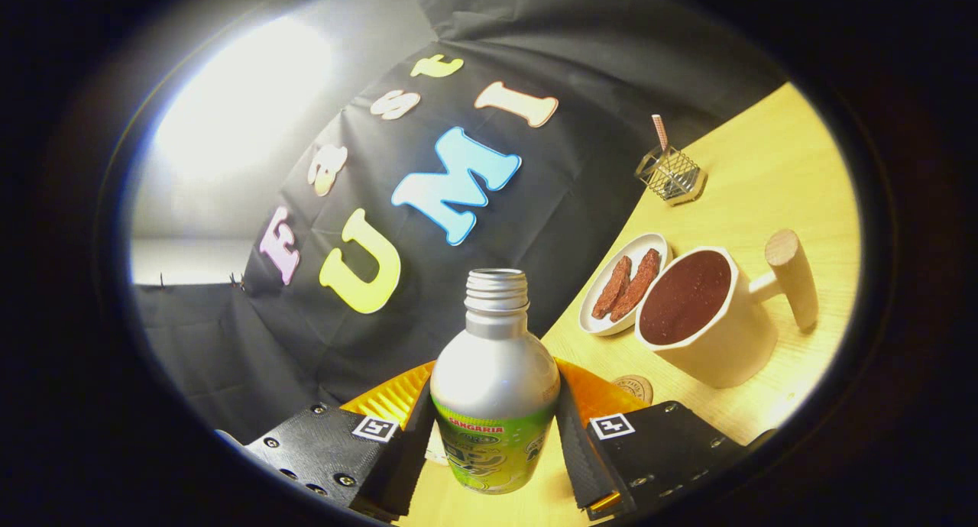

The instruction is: Take the bottle from table, then pour the juice into the cup, finally place the bottle on the coaster

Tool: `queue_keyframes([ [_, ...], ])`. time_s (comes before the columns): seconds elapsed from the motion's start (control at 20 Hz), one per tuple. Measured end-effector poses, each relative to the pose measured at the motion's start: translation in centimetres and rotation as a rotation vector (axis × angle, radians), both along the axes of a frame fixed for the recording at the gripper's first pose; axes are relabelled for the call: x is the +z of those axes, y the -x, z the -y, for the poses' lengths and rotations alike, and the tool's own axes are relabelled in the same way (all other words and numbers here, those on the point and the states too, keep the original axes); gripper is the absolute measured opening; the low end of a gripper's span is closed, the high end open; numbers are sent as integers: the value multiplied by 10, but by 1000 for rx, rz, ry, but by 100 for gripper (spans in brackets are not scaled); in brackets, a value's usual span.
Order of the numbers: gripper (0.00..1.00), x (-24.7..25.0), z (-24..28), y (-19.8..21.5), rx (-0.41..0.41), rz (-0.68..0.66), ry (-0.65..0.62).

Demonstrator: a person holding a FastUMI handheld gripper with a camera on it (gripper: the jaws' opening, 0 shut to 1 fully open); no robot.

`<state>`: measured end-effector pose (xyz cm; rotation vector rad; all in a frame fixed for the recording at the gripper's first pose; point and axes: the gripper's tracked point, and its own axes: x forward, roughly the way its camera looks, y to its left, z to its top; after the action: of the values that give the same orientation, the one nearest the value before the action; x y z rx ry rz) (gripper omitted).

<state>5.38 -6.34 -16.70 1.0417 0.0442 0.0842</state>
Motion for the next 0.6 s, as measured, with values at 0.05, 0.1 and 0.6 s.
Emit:
queue_keyframes([
  [0.05,76,-2,1,0,-2,-3,-12],
  [0.1,76,-4,2,0,-3,-6,-23],
  [0.6,76,-10,3,-11,-1,12,-224],
])
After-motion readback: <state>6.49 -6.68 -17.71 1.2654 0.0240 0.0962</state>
